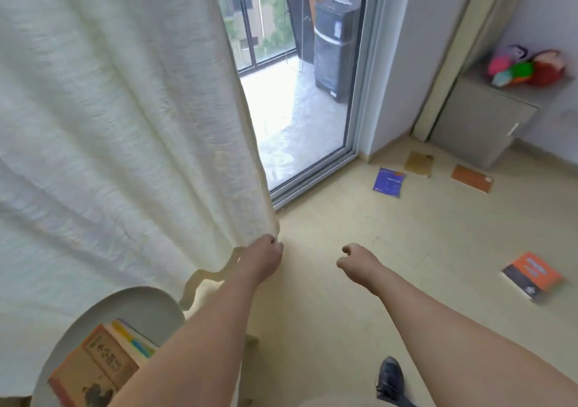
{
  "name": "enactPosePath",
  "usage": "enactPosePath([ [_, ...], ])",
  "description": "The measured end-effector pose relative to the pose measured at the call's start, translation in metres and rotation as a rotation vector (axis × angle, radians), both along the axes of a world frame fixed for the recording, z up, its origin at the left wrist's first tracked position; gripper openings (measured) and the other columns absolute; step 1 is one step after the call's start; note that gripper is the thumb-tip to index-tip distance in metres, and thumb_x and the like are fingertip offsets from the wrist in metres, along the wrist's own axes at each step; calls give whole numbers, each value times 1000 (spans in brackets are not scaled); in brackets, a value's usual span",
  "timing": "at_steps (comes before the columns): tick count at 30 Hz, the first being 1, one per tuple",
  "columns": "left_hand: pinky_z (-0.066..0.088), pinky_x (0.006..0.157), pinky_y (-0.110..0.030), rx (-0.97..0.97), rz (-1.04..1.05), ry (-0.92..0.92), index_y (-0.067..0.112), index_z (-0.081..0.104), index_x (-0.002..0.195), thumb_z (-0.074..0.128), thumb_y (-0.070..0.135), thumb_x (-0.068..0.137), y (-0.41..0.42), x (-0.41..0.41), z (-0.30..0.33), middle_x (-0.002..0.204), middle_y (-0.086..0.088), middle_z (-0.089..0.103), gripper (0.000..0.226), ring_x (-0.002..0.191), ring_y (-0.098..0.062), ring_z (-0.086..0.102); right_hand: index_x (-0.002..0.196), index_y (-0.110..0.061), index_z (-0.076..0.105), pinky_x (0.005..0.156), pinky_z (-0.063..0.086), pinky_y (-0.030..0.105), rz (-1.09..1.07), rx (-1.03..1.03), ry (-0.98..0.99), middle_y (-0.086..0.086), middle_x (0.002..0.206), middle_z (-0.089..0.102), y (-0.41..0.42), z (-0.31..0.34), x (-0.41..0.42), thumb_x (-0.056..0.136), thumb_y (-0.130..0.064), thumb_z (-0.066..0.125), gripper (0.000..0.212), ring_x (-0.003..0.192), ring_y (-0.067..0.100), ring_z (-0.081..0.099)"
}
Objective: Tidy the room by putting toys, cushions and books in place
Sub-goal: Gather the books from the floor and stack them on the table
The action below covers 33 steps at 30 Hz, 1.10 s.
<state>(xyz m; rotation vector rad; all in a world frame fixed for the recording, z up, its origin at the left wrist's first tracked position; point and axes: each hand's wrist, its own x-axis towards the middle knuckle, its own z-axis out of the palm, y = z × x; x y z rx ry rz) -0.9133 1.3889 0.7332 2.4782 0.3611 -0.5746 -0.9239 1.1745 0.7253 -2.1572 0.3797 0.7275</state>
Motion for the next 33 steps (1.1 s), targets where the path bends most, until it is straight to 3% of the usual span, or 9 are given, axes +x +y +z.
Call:
enactPosePath([
  [4,43,101,-36,-21,-126,-50,8,50,138,39,29,100,-117,54,9,141,-13,54,45,125,-30,52,143,-10,41,104,37,31,-154,-18,-35,10,146,44,-113,6,36,90,-14,46,53,131,26,44],
  [12,43,99,-32,-70,-432,-97,16,51,138,44,29,100,-341,119,14,137,-4,55,42,123,-23,52,140,-11,46,93,39,29,-413,18,-25,8,140,50,-290,5,88,90,-16,51,50,123,26,49],
  [19,45,95,-34,58,-484,-10,8,54,134,44,23,98,-399,203,-9,132,-10,58,40,118,-29,54,139,-7,46,96,39,30,-535,58,59,11,139,49,-370,-19,130,92,-15,52,49,124,28,48],
  [23,49,89,-34,70,-482,45,3,56,126,42,20,97,-439,259,-32,124,-14,60,36,110,-31,58,129,-2,51,95,43,33,-580,-9,82,16,129,55,-416,-27,173,92,-12,49,38,116,30,53],
  [26,45,88,-28,32,-524,81,6,52,133,43,20,98,-487,298,-35,132,-12,57,39,116,-29,56,124,1,54,93,46,34,-623,-56,103,19,123,57,-454,-26,210,91,-8,47,34,111,33,56],
  [29,41,96,-28,17,-612,81,6,50,137,42,20,98,-543,340,-35,139,-12,53,41,125,-29,51,126,2,54,86,48,34,-696,-55,85,19,116,60,-491,-24,250,90,-7,46,38,102,34,59],
  [33,40,93,-26,13,-690,101,7,50,138,43,17,97,-606,373,-32,140,-12,53,43,126,-29,50,132,3,48,100,44,43,-809,-2,87,22,130,55,-533,-24,282,90,-7,44,44,120,38,52],
])
